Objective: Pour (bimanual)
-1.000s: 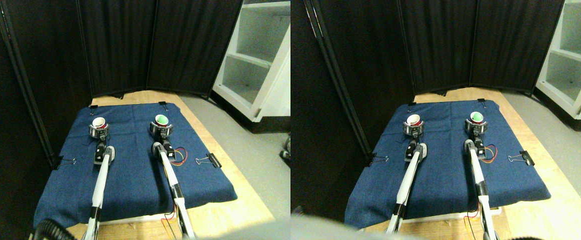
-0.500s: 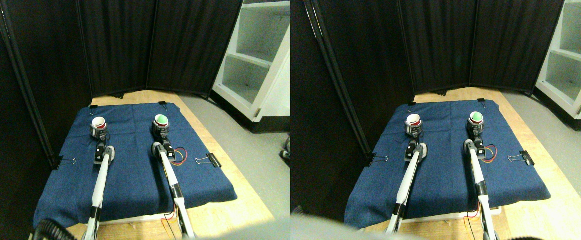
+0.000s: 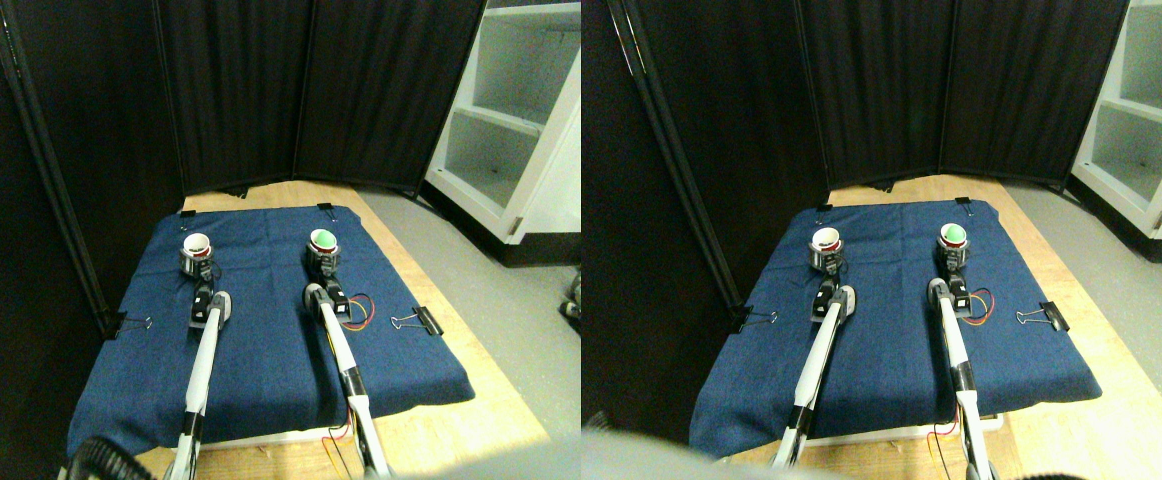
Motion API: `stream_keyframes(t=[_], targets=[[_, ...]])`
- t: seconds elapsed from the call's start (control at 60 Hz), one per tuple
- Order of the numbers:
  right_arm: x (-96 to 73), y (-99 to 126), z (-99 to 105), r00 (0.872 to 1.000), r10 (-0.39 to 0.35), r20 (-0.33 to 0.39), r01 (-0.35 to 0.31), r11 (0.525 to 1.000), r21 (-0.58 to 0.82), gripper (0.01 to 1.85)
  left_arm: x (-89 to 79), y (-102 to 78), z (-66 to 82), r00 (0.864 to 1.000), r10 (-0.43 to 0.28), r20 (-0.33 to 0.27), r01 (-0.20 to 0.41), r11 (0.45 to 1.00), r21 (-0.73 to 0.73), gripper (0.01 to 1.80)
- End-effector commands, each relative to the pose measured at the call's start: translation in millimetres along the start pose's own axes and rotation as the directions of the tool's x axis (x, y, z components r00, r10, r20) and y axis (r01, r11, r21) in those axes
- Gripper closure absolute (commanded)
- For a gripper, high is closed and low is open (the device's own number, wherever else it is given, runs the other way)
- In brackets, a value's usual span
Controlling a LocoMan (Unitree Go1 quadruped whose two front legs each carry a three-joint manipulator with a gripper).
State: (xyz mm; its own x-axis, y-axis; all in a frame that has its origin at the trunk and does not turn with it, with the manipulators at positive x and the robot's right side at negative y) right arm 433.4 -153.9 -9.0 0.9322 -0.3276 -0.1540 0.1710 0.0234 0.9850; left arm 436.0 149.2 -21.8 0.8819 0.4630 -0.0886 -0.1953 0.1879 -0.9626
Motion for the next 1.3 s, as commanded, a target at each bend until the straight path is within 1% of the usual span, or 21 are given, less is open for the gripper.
stream_keyframes(t=[0.017, 0.117, 0.217, 0.3, 0.417, 0.483, 0.55, 0.617, 0.65, 0.683, 0.717, 0.75, 0.817, 0.883, 0.917, 0.95, 0.983, 1.05, 1.15, 1.183, 1.3], targets=[[-3.8, 28.4, 1.7, 0.991, 0.094, 0.093, -0.095, 0.995, 0.01, 1.53, -0.7, -15.3, -7.9, 0.994, -0.065, 0.084, 0.066, 0.998, -0.008, 1.48], [-4.7, 24.7, 1.8, 0.988, 0.108, 0.113, -0.113, 0.993, 0.034, 1.53, -2.6, -15.6, -8.4, 0.993, -0.079, 0.083, 0.077, 0.996, 0.035, 1.48], [-6.4, 21.5, -0.3, 0.982, 0.106, 0.154, -0.111, 0.993, 0.025, 1.53, -1.8, -14.2, -6.9, 0.995, -0.084, 0.053, 0.081, 0.995, 0.061, 1.48], [-6.2, 20.5, -0.8, 0.98, 0.121, 0.159, -0.119, 0.993, -0.02, 1.53, -0.8, -13.3, -5.2, 0.996, -0.077, 0.046, 0.074, 0.995, 0.066, 1.48], [-7.2, 21.3, -0.7, 0.98, 0.131, 0.152, -0.131, 0.991, -0.01, 1.53, -1.5, -13.9, -4.3, 0.996, -0.075, 0.052, 0.072, 0.996, 0.055, 1.48], [-7.2, 26.1, 0.1, 0.981, 0.147, 0.125, -0.143, 0.989, -0.044, 1.53, -1.9, -17.6, -4.5, 0.997, -0.073, 0.028, 0.071, 0.996, 0.058, 1.48], [-8.9, 33.0, -0.3, 0.984, 0.143, 0.108, -0.141, 0.99, -0.032, 1.53, -3.8, -23.1, -5.7, 0.997, -0.072, -0.005, 0.073, 0.995, 0.07, 1.48], [-10.9, 38.1, -1.2, 0.985, 0.145, 0.094, -0.142, 0.989, -0.037, 1.53, -6.0, -28.0, -7.0, 0.997, -0.073, -0.018, 0.075, 0.995, 0.065, 1.48], [-12.0, 44.6, -2.4, 0.983, 0.168, 0.067, -0.162, 0.983, -0.083, 1.53, -7.2, -34.5, -7.7, 0.995, -0.07, -0.064, 0.074, 0.996, 0.059, 1.48], [-13.0, 47.8, -3.1, 0.983, 0.174, 0.064, -0.167, 0.981, -0.095, 1.53, -7.4, -37.7, -8.3, 0.994, -0.074, -0.08, 0.079, 0.995, 0.06, 1.48], [-13.6, 48.9, -3.3, 0.982, 0.174, 0.068, -0.167, 0.98, -0.105, 1.53, -7.3, -38.9, -8.5, 0.994, -0.073, -0.081, 0.078, 0.995, 0.058, 1.48], [-14.9, 52.8, -3.9, 0.981, 0.185, 0.064, -0.175, 0.974, -0.142, 1.53, -10.0, -44.4, -9.6, 0.992, -0.074, -0.102, 0.08, 0.995, 0.063, 1.48], [-17.0, 58.3, -5.5, 0.983, 0.176, 0.059, -0.165, 0.974, -0.155, 1.53, -15.2, -53.6, -12.2, 0.989, -0.076, -0.125, 0.085, 0.994, 0.069, 1.48], [-15.8, 63.3, -6.2, 0.979, 0.204, 0.016, -0.198, 0.965, -0.174, 1.53, -19.8, -63.2, -16.5, 0.987, -0.072, -0.146, 0.083, 0.994, 0.065, 1.48], [-15.8, 64.1, -6.2, 0.979, 0.202, 0.009, -0.198, 0.966, -0.167, 1.53, -20.1, -64.3, -17.1, 0.986, -0.07, -0.148, 0.081, 0.995, 0.064, 1.48], [-16.5, 67.4, -6.8, 0.979, 0.206, -0.004, -0.203, 0.962, -0.182, 1.53, -22.5, -69.5, -19.5, 0.982, -0.075, -0.172, 0.088, 0.994, 0.07, 1.48], [-17.4, 70.1, -7.4, 0.98, 0.199, 0.002, -0.195, 0.961, -0.195, 1.53, -24.5, -73.3, -21.5, 0.982, -0.072, -0.174, 0.085, 0.994, 0.068, 1.48], [-19.7, 77.0, -9.1, 0.978, 0.208, -0.006, -0.203, 0.948, -0.246, 1.53, -28.3, -81.3, -26.2, 0.973, -0.073, -0.219, 0.092, 0.993, 0.078, 1.48], [-20.5, 83.6, -12.2, 0.977, 0.211, -0.028, -0.211, 0.94, -0.268, 1.53, -33.2, -88.8, -32.4, 0.969, -0.06, -0.24, 0.08, 0.994, 0.075, 1.48], [-21.1, 86.5, -14.0, 0.978, 0.204, -0.044, -0.208, 0.942, -0.262, 1.53, -33.9, -91.3, -35.9, 0.963, -0.055, -0.263, 0.078, 0.994, 0.079, 1.48], [-22.6, 93.0, -20.3, 0.975, 0.205, -0.082, -0.219, 0.936, -0.275, 1.53, -35.7, -96.2, -43.5, 0.955, -0.044, -0.294, 0.071, 0.994, 0.082, 1.48]])
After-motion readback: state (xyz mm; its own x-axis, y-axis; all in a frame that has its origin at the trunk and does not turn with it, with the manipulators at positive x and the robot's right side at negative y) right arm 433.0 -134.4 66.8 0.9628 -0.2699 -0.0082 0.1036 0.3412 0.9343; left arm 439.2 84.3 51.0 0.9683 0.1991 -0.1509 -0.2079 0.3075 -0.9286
